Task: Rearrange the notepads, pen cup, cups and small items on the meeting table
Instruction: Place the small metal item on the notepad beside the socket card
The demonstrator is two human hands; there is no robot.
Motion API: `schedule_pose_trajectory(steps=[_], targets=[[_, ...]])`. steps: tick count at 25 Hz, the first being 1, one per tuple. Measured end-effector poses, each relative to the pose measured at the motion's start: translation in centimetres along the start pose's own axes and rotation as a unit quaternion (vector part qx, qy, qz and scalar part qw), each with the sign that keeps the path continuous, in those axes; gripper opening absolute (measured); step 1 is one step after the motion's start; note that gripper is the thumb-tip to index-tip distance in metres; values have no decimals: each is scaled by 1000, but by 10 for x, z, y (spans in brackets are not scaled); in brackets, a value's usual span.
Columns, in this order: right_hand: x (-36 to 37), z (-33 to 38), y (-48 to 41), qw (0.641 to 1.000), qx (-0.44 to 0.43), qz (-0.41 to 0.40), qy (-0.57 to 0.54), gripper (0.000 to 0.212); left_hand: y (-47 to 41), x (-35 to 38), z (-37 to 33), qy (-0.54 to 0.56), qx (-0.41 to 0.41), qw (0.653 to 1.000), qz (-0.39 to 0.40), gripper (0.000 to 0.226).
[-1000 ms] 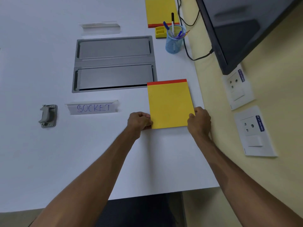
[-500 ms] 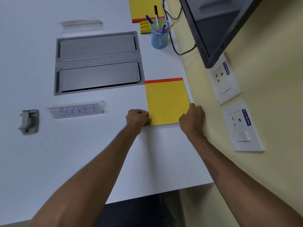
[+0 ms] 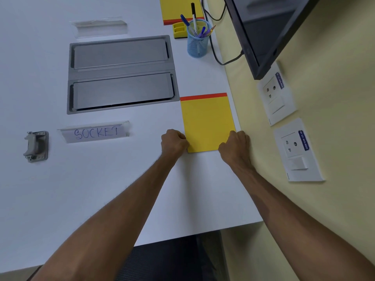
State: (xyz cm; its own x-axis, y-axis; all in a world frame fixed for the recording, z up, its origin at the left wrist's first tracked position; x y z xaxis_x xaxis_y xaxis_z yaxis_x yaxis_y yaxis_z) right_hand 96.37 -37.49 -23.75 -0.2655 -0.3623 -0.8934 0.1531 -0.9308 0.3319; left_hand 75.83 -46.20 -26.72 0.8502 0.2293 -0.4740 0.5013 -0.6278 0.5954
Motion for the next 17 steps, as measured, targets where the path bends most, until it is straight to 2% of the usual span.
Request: schedule_pose_trajectory(steps=[2,4,6,8,12,17], targets=[[-1,2,3,1000,-2,-7,6,8,4,0,-1,-24,9,1000,14,29],[-2,10,8,1000,-14,-19,18,24,10,-7,0,-41,20,999,10,43],[-1,27,15,998,-49,-27,37,37,17,-20,3,-53,42,998,-9,42],[5,51,25,994,-93,-28,44,41,25,-41,9,-63,62,996,-35,39],[34,117,58,979,-203,0,33,40,45,-104,44,-50,65,991,-106,33],[90,211,114,934,-350,63,24,38,69,-210,117,-13,27,973,-230,32]])
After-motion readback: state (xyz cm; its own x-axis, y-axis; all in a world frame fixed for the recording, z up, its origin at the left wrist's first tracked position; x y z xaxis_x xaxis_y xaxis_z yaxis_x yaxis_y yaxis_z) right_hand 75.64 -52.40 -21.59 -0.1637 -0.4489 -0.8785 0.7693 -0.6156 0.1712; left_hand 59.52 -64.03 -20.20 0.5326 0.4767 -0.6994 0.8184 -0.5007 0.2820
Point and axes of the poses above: each hand's wrist, its own y-axis away from the middle knuckle, its own x-axis out of the palm, z = x × y, the point moved 9 cm from there along -y, towards the middle knuckle, and after that the axes turned 2 degrees about -y, right-handed, at the moved point
